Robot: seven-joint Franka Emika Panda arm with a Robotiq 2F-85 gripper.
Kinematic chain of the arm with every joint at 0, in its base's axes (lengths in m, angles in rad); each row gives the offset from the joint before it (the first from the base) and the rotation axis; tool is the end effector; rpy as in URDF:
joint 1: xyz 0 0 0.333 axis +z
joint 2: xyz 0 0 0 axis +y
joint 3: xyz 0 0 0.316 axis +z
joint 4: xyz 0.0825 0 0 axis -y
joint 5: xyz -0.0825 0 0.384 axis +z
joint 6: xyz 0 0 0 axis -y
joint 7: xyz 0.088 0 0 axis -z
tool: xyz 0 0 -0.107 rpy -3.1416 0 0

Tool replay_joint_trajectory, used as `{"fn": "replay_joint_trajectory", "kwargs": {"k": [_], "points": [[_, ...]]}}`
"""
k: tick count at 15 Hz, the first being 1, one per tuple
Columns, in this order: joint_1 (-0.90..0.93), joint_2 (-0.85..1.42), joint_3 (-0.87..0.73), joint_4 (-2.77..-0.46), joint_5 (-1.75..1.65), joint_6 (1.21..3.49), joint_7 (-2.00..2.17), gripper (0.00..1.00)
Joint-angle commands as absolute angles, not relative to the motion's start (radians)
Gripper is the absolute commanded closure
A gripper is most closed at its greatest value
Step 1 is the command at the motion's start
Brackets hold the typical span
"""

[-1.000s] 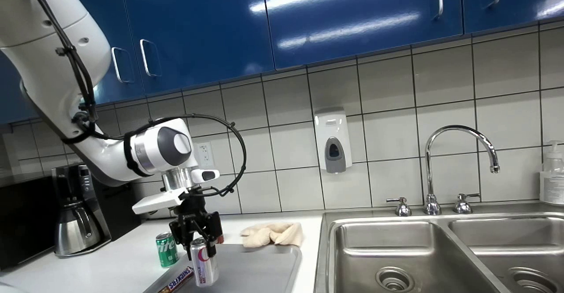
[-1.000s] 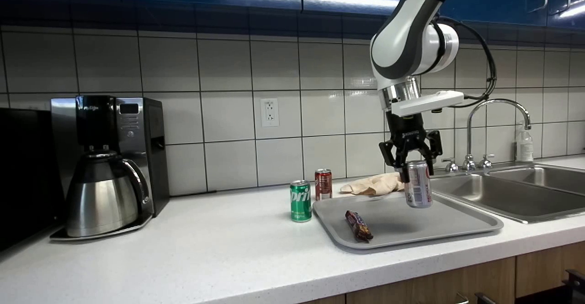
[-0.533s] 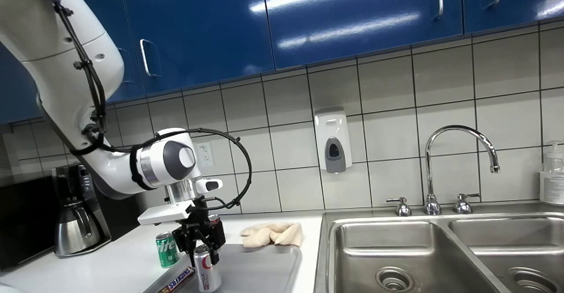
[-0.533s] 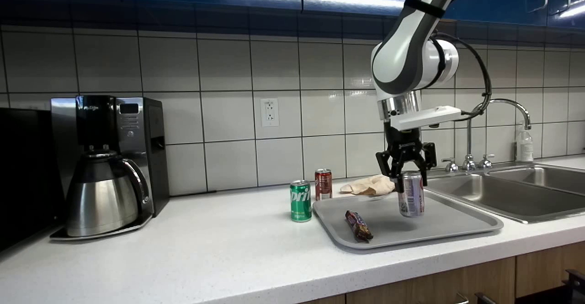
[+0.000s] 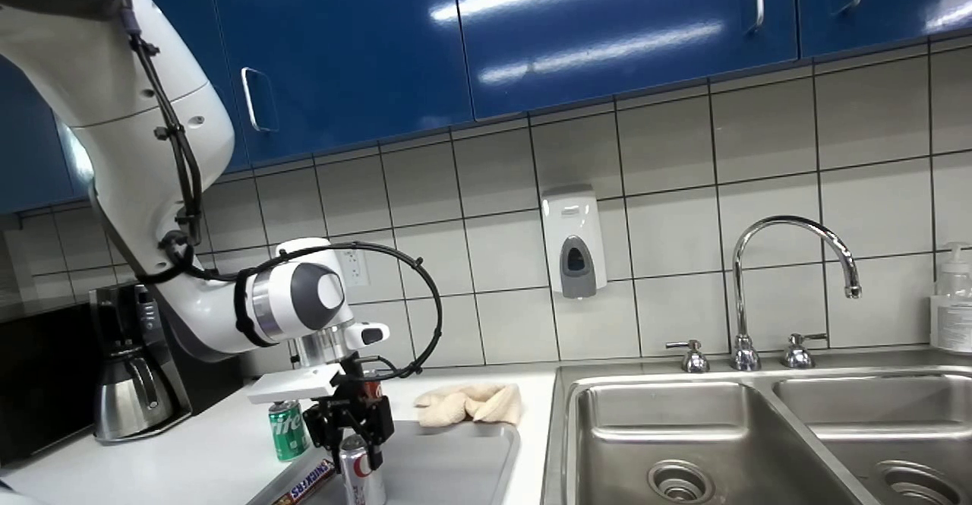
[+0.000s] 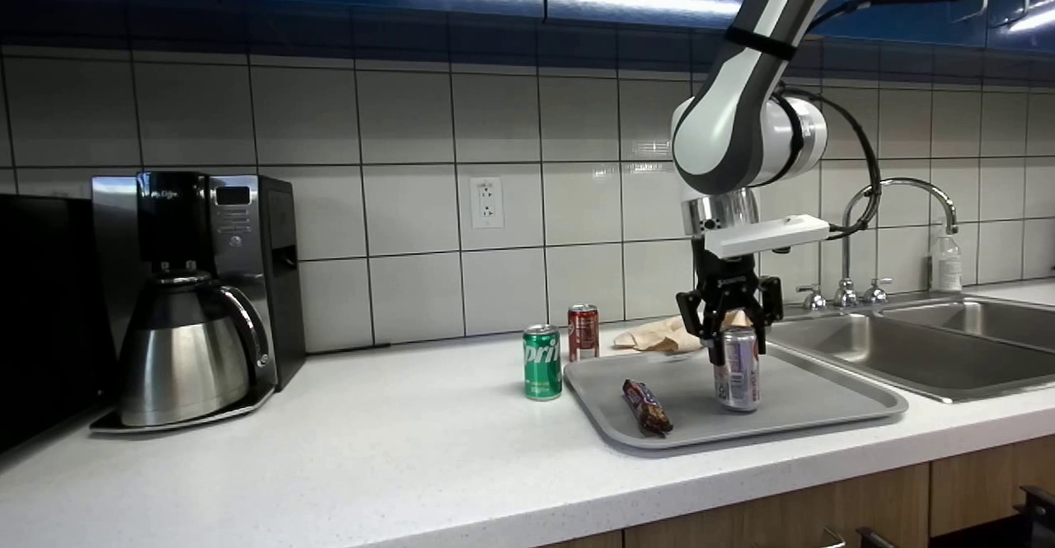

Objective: Put the cans on the tray

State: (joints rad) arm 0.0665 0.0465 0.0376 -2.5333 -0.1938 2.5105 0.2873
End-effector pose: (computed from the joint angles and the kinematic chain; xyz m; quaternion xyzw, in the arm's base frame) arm 0.4491 0.0486 0.2509 0.9979 -0.0113 -0.0233 0.0591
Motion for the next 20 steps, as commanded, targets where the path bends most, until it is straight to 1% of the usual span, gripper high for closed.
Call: {"fn": "replay_joint_trajectory", "kwargs": {"k": [1,2,3,4,5,13,20], "points": [[0.06,0.042,0.036,-2.532,-0.174,2.521,0.232,0.6],[0.061,0.033,0.039,-2.534,-0.168,2.509,0.221,0.1],[0.063,0.019,0.042,-2.534,-0.153,2.49,0.205,0.08],[0.065,0.007,0.044,-2.534,-0.148,2.473,0.196,0.03],[0.067,-0.01,0.046,-2.533,-0.147,2.451,0.189,0.0],[0.075,-0.139,0.06,-2.505,-0.163,2.321,0.143,0.0],[0.113,-0.151,0.11,-2.471,-0.101,2.33,0.173,0.0]]}}
